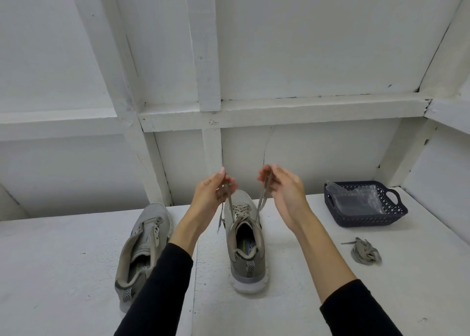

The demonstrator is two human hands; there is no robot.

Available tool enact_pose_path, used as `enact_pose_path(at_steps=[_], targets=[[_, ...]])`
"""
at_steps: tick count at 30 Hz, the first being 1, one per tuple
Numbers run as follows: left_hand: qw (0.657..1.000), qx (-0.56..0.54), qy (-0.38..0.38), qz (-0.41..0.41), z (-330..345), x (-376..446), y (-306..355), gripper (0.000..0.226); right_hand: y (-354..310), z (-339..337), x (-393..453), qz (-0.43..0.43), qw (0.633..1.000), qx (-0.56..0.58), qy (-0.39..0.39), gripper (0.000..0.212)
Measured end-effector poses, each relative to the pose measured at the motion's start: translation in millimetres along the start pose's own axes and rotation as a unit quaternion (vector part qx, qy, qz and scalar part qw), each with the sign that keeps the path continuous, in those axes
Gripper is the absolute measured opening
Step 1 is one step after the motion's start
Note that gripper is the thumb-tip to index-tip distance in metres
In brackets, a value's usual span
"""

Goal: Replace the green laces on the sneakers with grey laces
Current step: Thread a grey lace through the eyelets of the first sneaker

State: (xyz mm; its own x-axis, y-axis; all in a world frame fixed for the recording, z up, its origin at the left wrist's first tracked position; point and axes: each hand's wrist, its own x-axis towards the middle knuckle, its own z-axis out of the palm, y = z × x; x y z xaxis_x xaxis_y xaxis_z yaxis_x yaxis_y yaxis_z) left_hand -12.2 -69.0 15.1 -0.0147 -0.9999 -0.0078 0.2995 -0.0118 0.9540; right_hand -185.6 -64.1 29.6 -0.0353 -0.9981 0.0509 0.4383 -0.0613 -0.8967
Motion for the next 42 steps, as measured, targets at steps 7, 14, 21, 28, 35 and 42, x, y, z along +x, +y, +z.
enact_pose_path(at_steps=[7, 14, 21, 28, 35, 42], targets=[[0.997, -0.035, 0.026, 0.065, 7, 13, 14, 0.029, -7, 0, 6, -0.008, 0.999, 0.041, 0.007, 0.026], [0.966, 0.250, 0.032, -0.053, -9, 3, -42, 0.026, 48, -33, 2, 0.099, 0.969, -0.211, 0.077, 0.030], [0.960, 0.279, 0.021, -0.016, -8, 5, -55, 0.025, 21, -21, 8, -0.079, 0.942, -0.316, 0.076, 0.031], [0.962, 0.268, 0.038, 0.011, -9, 12, -60, 0.011, 15, -38, 23, 0.023, 0.926, -0.360, 0.109, 0.054], [0.968, 0.236, 0.080, -0.002, -11, 11, -66, 0.012, 44, -44, 7, 0.175, 0.853, -0.489, 0.049, 0.048], [0.979, 0.182, 0.082, 0.032, -6, 5, -62, 0.004, 49, -27, -1, 0.125, 0.883, -0.450, 0.052, 0.022]])
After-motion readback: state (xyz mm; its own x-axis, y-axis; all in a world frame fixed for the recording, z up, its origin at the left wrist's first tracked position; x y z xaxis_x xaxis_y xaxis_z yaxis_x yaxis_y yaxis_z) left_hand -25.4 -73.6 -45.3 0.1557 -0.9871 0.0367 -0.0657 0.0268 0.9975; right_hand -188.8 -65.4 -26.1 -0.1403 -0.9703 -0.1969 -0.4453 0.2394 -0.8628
